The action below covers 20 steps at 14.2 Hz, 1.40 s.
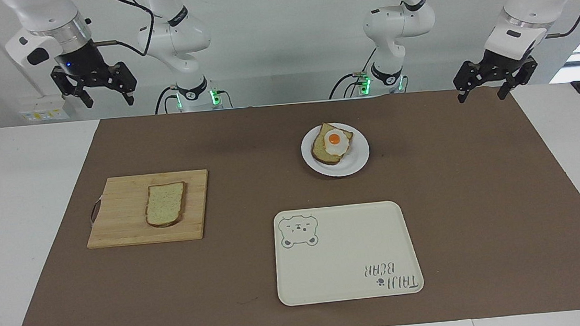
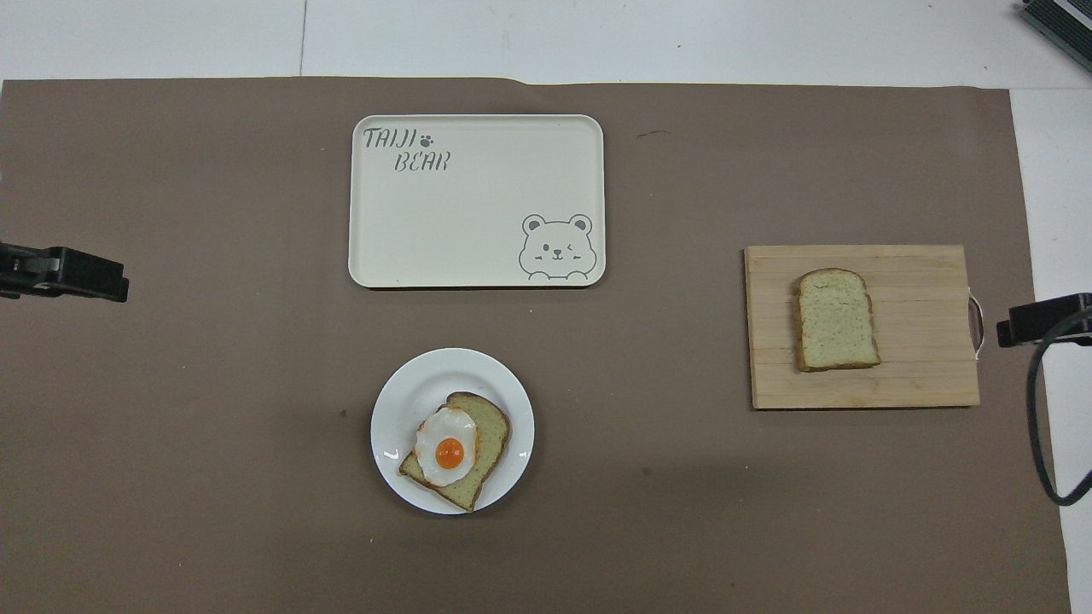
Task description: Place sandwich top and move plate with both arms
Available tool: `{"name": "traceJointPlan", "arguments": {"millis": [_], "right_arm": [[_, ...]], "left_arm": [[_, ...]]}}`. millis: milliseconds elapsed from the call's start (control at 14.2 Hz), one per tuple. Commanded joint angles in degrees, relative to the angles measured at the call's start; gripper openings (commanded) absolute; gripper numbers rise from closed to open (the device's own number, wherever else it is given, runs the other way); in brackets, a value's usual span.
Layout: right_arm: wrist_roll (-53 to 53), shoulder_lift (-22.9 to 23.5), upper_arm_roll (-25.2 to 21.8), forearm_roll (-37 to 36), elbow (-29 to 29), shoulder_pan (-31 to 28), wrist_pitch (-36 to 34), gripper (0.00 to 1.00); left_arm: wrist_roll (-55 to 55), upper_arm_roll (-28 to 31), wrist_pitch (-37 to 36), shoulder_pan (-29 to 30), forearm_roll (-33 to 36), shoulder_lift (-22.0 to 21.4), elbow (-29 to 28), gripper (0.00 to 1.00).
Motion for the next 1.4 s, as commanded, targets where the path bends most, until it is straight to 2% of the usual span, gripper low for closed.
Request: {"name": "traceJointPlan", "arguments": {"millis": [0,1334], "right_arm": [[-0.91,-1.29,0.45,-0.91,-1.48,-0.45,0.66,1.0],[-1.08,-1.73,0.54,-0.83,-2.27,-0.36,0.84,1.0]], "left_arm": [[0.9,-0.14,-0.7,0.5,-0.08,-0.22,0.08,1.0],[0.9,-0.14,-0.7,0.5,-0.08,-0.22,0.08,1.0]]}}
